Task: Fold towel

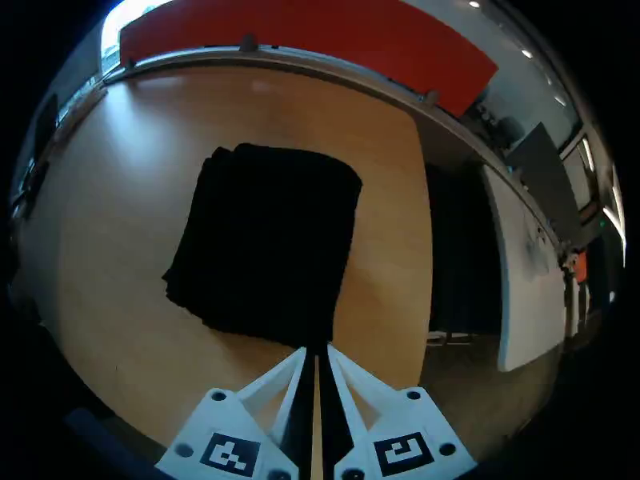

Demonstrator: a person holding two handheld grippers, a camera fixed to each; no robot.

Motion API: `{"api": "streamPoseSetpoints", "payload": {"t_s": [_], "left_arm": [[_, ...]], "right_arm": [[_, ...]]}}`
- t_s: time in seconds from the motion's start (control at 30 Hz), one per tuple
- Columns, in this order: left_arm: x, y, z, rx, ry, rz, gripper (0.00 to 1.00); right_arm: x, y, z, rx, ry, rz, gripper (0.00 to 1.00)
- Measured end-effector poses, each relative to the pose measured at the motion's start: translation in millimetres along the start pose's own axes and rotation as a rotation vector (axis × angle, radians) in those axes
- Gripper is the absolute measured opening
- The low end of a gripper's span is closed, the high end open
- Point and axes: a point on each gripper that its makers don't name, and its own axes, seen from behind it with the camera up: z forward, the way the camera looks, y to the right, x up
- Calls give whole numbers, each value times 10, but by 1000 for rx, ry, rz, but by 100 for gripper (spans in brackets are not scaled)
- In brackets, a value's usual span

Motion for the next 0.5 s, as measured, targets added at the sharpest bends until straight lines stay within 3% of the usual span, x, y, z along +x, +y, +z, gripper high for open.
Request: {"api": "streamPoseSetpoints", "payload": {"t_s": [0.5], "left_arm": [[-10,8,-22,2,0,3,100]], "right_arm": [[-23,13,45,-21,7,10,5]]}}
